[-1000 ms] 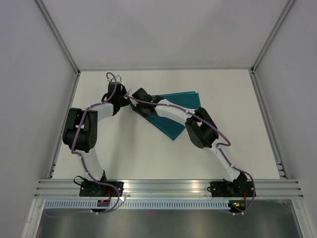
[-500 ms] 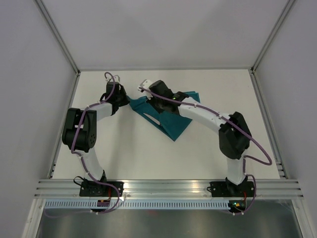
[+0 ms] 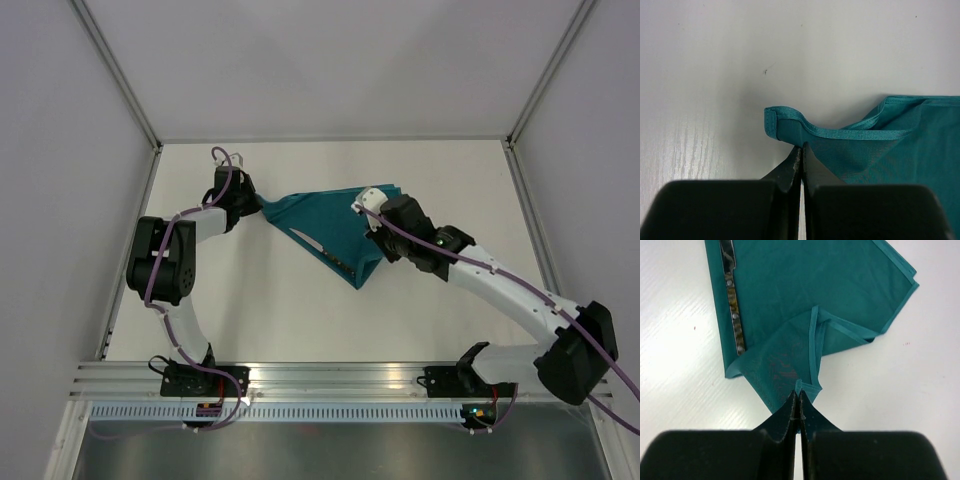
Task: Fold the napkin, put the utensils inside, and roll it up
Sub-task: Adjust the napkin at the center of the board.
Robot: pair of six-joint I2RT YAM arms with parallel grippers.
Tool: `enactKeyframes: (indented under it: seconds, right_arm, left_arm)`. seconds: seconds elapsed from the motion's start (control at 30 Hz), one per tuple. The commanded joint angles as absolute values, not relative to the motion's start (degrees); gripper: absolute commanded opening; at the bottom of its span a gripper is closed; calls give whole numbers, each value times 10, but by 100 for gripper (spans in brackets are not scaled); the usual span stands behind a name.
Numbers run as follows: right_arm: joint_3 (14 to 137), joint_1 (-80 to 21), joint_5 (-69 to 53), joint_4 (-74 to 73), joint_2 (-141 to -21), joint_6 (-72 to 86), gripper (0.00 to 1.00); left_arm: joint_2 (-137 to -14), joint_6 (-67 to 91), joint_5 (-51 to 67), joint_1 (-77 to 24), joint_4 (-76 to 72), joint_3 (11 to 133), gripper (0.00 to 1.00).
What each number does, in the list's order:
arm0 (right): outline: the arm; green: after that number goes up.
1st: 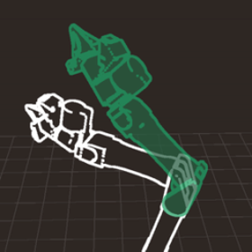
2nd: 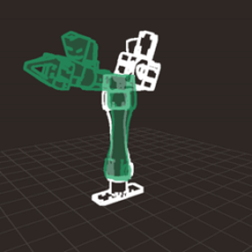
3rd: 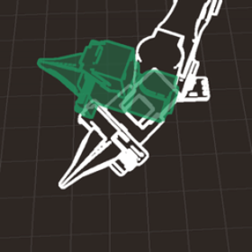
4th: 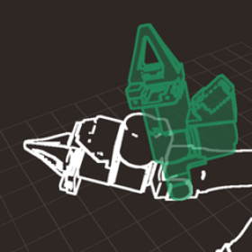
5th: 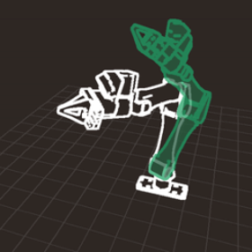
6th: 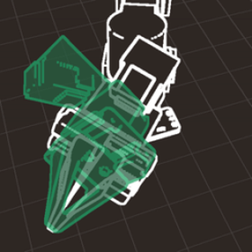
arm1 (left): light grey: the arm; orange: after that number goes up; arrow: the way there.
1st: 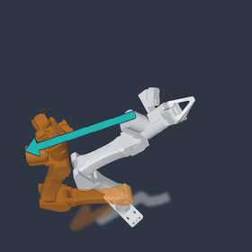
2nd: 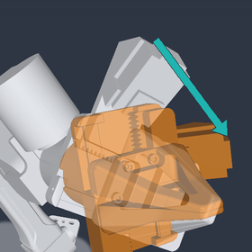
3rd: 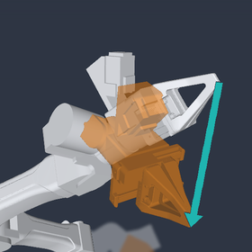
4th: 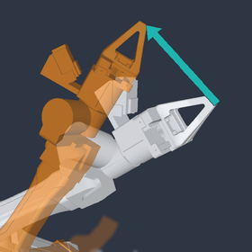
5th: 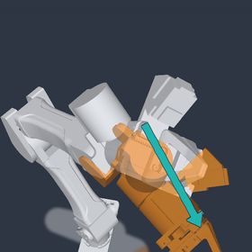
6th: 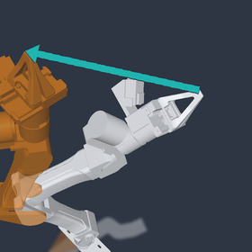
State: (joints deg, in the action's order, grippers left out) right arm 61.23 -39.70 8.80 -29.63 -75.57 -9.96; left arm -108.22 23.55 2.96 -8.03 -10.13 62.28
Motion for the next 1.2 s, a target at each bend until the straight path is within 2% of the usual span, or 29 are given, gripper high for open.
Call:
enactKeyframes:
  seconds: [0.0,0.2,0.37,0.53,0.8,1.17]
  right_arm:
    - [567,-395,115,-332,-685,-104,7]
    - [538,-391,123,-382,-597,-114,9]
    - [553,-388,113,-396,-602,-121,10]
    - [572,-388,101,-372,-660,-136,9]
    - [685,-393,55,-354,-810,-150,10]
    - [823,-461,67,-329,-985,-131,7]
  left_arm:
    - [-1085,253,45,-76,-120,637,2]
    - [-1086,252,49,-76,-122,636,2]
    - [-1086,252,50,-76,-122,637,2]
    - [-1086,251,51,-76,-122,636,2]
    - [-1088,250,55,-76,-122,640,2]
    - [-1090,249,61,-75,-124,640,2]
